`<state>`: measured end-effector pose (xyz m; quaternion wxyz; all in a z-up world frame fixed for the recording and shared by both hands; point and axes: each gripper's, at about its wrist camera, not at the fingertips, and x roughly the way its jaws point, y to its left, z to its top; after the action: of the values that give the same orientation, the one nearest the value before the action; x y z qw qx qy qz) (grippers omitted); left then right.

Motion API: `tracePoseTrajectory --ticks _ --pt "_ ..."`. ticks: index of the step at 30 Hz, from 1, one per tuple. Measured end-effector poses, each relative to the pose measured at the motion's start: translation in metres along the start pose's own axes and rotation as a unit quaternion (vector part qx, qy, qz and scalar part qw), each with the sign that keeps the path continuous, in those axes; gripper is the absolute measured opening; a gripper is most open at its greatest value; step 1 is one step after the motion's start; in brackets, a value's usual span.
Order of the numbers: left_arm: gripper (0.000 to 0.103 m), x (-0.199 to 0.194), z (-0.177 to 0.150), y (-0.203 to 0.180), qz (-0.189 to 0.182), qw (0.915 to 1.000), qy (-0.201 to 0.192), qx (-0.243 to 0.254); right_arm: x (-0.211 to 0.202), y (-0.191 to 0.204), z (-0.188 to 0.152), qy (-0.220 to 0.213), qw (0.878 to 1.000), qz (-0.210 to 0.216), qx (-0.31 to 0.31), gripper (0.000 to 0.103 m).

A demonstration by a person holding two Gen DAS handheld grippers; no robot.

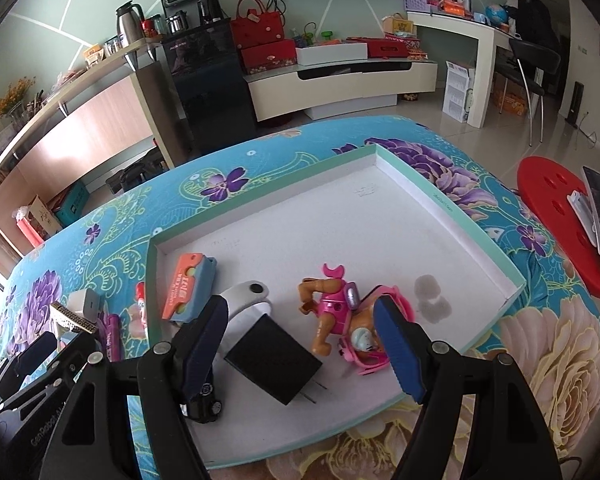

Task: Organize rigid objects
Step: 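Open both grippers to drop car and dog figure into the tray, then move both open grippers back from the tray toward the item pile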

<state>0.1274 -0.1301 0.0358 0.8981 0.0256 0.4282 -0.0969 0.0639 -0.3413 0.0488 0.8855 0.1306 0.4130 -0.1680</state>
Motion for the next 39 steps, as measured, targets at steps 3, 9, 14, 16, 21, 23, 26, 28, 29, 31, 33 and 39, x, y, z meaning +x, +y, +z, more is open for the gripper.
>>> tracePoseTrajectory --ticks 3,9,14,16,21,23,26,28,29,31,33,39 --pt "0.092 0.002 0.0 0.013 0.015 0.9997 0.002 -0.018 0.0 0.008 -0.001 -0.003 1.0 0.004 -0.007 0.081" --pt "0.103 0.007 -0.001 0.03 0.044 0.9982 0.007 -0.04 0.004 0.017 -0.003 0.003 1.0 0.01 -0.01 0.093" --pt "0.103 0.01 -0.002 0.041 0.061 0.9967 0.013 -0.052 0.004 0.027 -0.006 0.003 1.0 0.018 -0.017 0.093" --pt "0.103 0.009 -0.002 0.047 0.064 0.9962 0.012 -0.057 0.003 0.033 -0.007 0.002 0.999 0.022 -0.024 0.093" --pt "0.103 0.004 -0.001 0.066 0.081 0.994 0.008 -0.073 0.001 0.052 -0.01 -0.002 0.998 0.041 -0.046 0.093" --pt "0.103 0.001 -0.001 0.077 0.089 0.9925 0.005 -0.083 0.001 0.06 -0.012 -0.001 0.997 0.047 -0.056 0.093" --pt "0.103 -0.005 -0.002 0.095 0.103 0.9895 -0.001 -0.101 0.0 0.073 -0.015 -0.001 0.996 0.056 -0.069 0.093" --pt "0.103 -0.01 -0.002 0.107 0.114 0.9868 -0.006 -0.115 -0.001 0.082 -0.017 -0.003 0.995 0.063 -0.077 0.093" --pt "0.103 -0.012 -0.003 0.114 0.119 0.9853 -0.008 -0.122 -0.002 0.086 -0.018 -0.004 0.994 0.069 -0.082 0.093" --pt "0.103 -0.016 -0.004 0.126 0.127 0.9823 -0.012 -0.136 -0.002 0.096 -0.021 -0.004 0.992 0.081 -0.092 0.093" --pt "0.103 -0.02 -0.006 0.136 0.134 0.9798 -0.014 -0.148 -0.002 0.107 -0.025 -0.001 0.99 0.092 -0.103 0.093" --pt "0.103 -0.025 -0.011 0.157 0.14 0.9747 -0.015 -0.174 0.004 0.137 -0.038 0.008 0.984 0.119 -0.134 0.093"
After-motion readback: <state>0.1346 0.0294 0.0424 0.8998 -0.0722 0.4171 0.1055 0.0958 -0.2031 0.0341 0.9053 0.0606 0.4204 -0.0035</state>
